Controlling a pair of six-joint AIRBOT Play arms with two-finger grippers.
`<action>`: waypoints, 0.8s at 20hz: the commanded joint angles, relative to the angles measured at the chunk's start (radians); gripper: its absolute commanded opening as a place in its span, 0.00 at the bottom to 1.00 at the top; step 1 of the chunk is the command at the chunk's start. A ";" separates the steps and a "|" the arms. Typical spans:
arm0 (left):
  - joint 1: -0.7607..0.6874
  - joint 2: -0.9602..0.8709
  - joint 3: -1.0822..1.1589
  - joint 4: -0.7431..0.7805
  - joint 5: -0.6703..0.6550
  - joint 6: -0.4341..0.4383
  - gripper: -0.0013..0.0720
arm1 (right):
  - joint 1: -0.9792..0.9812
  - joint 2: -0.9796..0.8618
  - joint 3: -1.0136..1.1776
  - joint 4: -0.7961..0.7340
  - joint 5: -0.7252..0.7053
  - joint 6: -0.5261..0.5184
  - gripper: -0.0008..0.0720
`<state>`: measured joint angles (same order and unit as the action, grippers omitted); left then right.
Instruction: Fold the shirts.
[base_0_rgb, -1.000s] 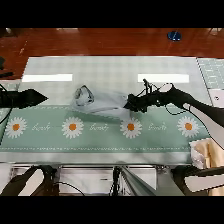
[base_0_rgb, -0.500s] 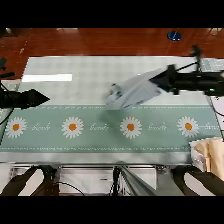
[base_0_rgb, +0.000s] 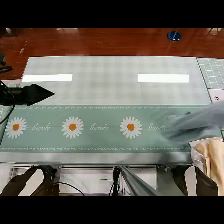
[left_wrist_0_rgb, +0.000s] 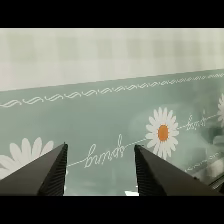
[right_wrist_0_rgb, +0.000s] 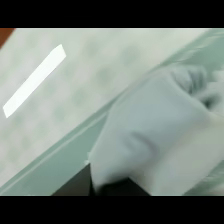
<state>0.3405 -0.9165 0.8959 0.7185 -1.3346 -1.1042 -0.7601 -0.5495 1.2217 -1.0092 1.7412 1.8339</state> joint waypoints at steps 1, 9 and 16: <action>-0.005 0.000 0.001 -0.016 -0.001 0.023 0.72 | -0.106 -0.011 0.132 -0.257 0.116 0.011 0.05; -0.077 -0.003 0.001 -0.016 -0.003 0.056 0.72 | -0.106 -0.176 0.152 -0.513 0.116 -0.066 0.05; -0.077 -0.056 0.001 -0.016 -0.039 0.056 0.72 | -0.252 -0.182 0.142 -0.768 0.119 -0.267 0.04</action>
<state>0.2653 -0.9501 0.8959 0.7029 -1.3621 -1.0500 -0.9314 -0.7227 1.3697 -1.7317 1.8492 1.6379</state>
